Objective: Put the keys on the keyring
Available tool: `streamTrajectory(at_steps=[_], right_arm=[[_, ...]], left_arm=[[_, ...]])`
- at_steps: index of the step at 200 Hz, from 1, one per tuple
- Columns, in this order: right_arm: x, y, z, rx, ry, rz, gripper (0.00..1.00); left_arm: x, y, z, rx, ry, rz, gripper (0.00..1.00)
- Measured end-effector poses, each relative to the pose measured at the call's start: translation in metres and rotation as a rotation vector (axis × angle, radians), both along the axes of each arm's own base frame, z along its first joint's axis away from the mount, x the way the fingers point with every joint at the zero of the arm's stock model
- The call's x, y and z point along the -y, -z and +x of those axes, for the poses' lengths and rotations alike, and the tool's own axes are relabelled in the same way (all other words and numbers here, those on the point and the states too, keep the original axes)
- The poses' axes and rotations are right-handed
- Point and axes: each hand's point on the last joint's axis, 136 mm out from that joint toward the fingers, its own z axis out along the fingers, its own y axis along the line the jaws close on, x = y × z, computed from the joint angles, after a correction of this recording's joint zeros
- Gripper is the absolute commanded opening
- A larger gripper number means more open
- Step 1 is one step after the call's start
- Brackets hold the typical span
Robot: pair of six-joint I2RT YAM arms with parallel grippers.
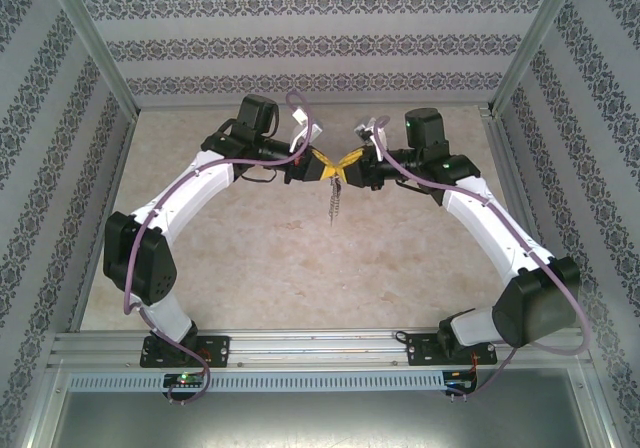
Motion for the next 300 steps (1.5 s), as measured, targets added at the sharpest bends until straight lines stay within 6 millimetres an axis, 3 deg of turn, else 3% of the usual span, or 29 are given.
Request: streamTrajectory(at_steps=[39, 59, 96, 127, 151, 210, 235, 260, 300], right_arm=[[0.024, -0.014, -0.001, 0.036, 0.104, 0.046, 0.40], [0.035, -0.021, -0.006, 0.068, 0.186, 0.066, 0.45], [0.051, 0.004, -0.006, 0.024, 0.390, 0.079, 0.47], [0.051, 0.030, 0.002, -0.073, 0.512, 0.084, 0.48], [0.048, 0.038, 0.008, -0.092, 0.566, 0.093, 0.49], [0.053, 0.058, 0.006, -0.065, 0.650, 0.116, 0.49], [0.047, 0.069, -0.001, -0.049, 0.628, 0.116, 0.49], [0.038, 0.069, -0.006, -0.010, 0.596, 0.123, 0.49], [0.036, 0.051, -0.004, 0.067, 0.590, 0.168, 0.49]], left_arm=[[0.006, 0.026, 0.001, -0.032, -0.044, 0.000, 0.00], [0.006, 0.025, 0.005, -0.026, -0.076, -0.021, 0.00], [0.003, 0.009, 0.008, 0.024, -0.140, -0.081, 0.00], [-0.001, -0.003, 0.012, 0.046, -0.198, -0.123, 0.00], [-0.003, -0.008, 0.015, 0.043, -0.240, -0.145, 0.00], [-0.006, -0.019, 0.028, -0.001, -0.328, -0.182, 0.00], [-0.007, -0.027, 0.037, -0.042, -0.381, -0.223, 0.00], [-0.007, -0.026, 0.047, -0.102, -0.435, -0.242, 0.00], [-0.002, -0.018, 0.060, -0.169, -0.493, -0.218, 0.00]])
